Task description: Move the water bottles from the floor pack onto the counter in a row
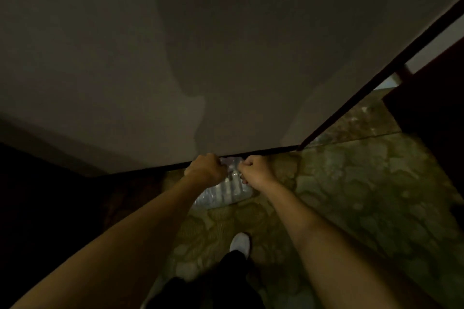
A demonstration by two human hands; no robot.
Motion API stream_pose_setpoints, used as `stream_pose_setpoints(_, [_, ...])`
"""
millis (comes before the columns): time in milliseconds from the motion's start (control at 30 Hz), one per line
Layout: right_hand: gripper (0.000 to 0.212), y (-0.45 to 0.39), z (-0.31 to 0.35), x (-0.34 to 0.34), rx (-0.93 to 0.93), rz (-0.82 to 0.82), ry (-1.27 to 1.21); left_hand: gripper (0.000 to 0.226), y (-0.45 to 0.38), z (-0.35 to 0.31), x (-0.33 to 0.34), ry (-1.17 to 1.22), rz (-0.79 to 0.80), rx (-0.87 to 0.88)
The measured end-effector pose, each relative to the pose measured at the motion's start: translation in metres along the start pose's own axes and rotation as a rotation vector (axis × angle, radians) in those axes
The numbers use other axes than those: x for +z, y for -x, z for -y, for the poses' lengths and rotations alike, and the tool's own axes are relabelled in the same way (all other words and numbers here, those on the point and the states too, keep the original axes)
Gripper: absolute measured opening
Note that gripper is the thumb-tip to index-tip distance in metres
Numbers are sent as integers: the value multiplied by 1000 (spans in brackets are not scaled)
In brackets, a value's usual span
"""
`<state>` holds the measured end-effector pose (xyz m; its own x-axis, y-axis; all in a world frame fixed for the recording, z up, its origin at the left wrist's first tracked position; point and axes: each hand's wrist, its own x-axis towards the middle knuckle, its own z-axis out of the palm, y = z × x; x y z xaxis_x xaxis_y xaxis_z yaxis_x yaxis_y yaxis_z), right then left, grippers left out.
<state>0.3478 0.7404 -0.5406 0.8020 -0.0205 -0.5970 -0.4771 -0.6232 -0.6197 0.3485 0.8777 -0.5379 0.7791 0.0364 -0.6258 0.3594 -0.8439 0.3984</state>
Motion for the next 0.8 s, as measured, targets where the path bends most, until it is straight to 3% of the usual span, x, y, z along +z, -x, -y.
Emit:
stream_pose_setpoints(133, [30, -29, -38, 21, 45, 131, 23, 32, -23, 9, 48, 119, 34, -108])
stream_pose_setpoints(267, [18, -49, -79, 40, 135, 200, -38, 30, -51, 19, 93, 227, 73, -195])
stream_pose_setpoints(600, [13, -121, -123, 52, 349, 240, -229, 28, -124, 45, 148, 357, 93, -237])
stream_pose_setpoints(800, [10, -195, -140, 104, 395, 208, -244, 29, -183, 78, 180, 467, 93, -235])
